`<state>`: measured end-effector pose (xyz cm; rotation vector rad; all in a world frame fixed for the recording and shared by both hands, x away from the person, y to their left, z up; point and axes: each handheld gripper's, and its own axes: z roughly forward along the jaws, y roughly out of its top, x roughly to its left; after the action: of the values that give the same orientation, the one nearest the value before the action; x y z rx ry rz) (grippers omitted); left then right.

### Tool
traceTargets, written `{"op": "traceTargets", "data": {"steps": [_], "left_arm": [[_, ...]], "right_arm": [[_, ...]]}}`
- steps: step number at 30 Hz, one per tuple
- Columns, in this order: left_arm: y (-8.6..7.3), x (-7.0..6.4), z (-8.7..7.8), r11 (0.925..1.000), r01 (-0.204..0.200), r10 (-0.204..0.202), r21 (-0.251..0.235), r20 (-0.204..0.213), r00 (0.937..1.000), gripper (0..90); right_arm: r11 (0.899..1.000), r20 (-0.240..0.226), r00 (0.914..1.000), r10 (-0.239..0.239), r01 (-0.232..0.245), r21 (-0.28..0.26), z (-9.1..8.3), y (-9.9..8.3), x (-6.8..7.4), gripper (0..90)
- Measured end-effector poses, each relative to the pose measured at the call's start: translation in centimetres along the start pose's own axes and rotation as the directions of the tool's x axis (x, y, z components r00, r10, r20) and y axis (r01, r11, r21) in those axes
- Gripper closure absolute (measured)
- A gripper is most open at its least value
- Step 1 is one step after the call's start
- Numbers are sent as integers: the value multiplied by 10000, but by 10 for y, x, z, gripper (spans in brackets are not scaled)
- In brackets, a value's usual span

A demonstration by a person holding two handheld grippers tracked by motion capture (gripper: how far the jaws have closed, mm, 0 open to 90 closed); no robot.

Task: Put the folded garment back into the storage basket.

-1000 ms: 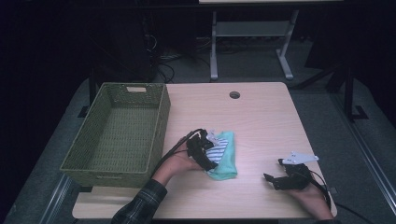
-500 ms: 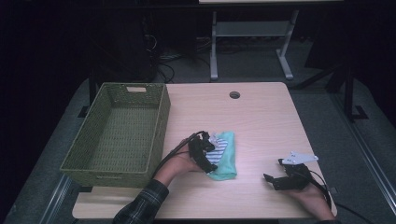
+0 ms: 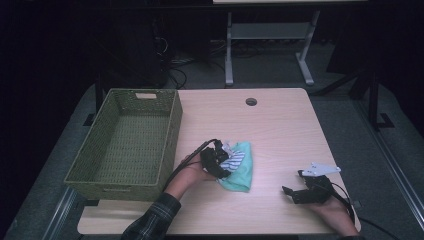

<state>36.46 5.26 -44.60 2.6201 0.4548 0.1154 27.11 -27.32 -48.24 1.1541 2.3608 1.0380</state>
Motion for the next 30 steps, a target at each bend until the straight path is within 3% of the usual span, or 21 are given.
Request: {"op": "traceTargets", "data": {"steps": [3,7,17,30], "left_arm": [[0,0,0,10000,80,-80,19,-48,10000,689],[1,0,0,9993,366,-365,38,-110,9993,721],[0,7,-6,9924,1222,-1218,-142,229,9923,723],[6,10,-30,9859,1592,-1551,-508,765,9849,723]], "right_arm": [[10000,-3,10000,0,0,0,0,0,0,131],[10000,-1,10000,3,-3,1,0,0,0,130],[10000,-6,10000,4,-4,-1,0,0,0,130],[10000,-5,10000,5,-5,-1,0,0,0,130]]}}
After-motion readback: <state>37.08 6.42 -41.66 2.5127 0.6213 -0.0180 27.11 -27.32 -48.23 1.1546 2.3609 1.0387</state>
